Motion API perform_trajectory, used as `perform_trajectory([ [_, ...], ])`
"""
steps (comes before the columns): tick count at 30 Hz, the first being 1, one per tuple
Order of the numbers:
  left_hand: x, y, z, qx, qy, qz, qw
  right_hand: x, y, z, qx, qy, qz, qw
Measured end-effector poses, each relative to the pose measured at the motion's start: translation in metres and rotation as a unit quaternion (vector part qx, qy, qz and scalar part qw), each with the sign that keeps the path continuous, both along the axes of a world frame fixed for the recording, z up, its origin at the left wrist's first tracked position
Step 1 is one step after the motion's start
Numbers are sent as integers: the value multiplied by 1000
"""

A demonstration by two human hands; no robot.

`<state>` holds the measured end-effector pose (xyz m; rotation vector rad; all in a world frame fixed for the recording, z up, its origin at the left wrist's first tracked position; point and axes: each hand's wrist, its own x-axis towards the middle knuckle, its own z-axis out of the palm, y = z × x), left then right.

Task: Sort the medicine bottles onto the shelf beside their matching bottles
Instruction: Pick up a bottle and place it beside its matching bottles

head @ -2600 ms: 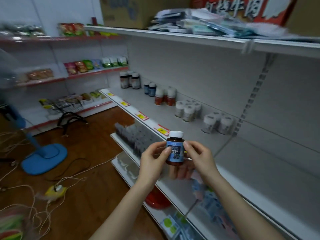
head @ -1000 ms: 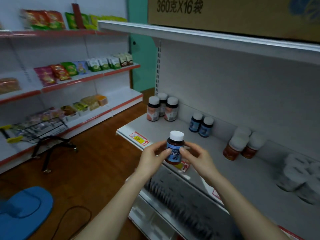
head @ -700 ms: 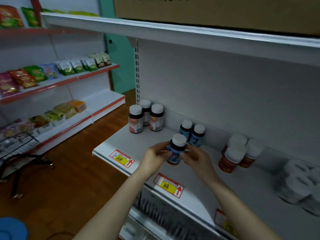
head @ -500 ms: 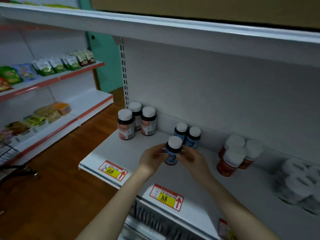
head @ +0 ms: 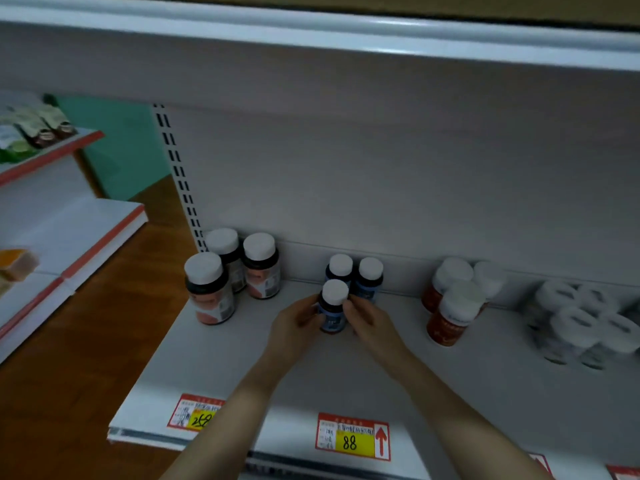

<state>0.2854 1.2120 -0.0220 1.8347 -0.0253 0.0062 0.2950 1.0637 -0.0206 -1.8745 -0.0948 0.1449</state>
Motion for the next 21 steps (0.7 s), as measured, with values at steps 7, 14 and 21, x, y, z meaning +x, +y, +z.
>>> perform_trajectory([
  [7, 17, 1, -6, -2, 22, 1, 1000, 9, 6, 2, -13, -13, -39, 999],
  [14, 20, 4, -9, 2, 27, -6, 1000, 8, 7, 1, -11, -10, -48, 999],
  [21, 19, 1, -6, 26, 36, 7, 999, 6, 10, 5, -26, -2, -61, 998],
])
